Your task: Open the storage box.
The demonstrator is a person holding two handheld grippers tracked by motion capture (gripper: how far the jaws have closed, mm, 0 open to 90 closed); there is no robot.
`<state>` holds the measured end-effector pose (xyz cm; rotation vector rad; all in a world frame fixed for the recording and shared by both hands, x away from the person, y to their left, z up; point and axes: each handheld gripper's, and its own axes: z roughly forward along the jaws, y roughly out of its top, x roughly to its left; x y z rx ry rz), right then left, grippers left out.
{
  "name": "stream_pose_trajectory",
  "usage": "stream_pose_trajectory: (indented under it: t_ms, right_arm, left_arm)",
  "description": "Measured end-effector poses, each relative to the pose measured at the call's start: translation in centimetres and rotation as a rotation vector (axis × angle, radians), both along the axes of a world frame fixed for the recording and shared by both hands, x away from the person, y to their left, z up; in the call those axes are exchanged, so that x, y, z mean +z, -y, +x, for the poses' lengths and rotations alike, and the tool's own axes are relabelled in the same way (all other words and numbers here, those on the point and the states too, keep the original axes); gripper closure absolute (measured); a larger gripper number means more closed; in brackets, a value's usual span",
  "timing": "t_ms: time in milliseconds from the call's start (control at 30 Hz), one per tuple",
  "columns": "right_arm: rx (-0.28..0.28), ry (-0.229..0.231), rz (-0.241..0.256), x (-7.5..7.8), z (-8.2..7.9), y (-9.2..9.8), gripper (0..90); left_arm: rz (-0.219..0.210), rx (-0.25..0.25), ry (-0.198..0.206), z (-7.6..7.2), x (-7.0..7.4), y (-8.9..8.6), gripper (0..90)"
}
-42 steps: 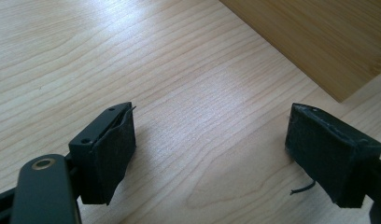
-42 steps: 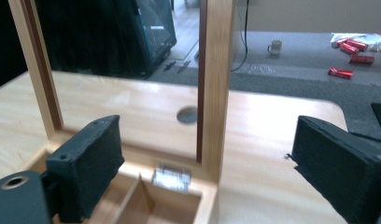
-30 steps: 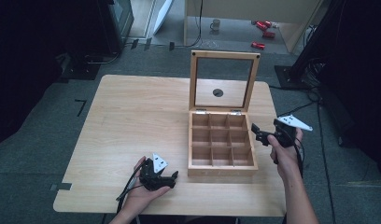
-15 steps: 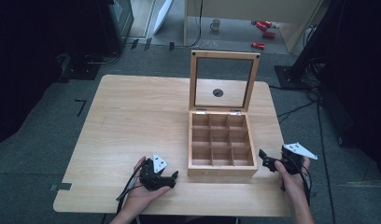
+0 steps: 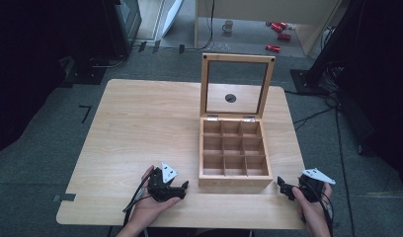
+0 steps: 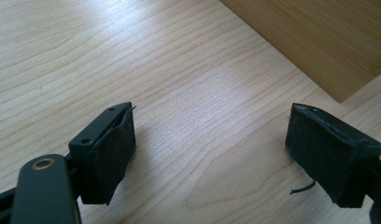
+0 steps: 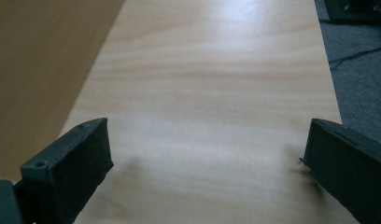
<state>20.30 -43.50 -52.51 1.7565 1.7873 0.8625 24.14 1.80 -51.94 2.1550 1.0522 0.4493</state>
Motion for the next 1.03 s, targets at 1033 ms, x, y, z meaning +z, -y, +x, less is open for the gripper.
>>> stream_pose_trajectory:
  t_ms: [1033]
  right_arm:
    - [0.049,-0.022,-0.060,-0.14,-0.91,-0.37,0.3]
  left_arm:
    - [0.000,-0.001,0.002,0.00,-0.01,0.02,16.4]
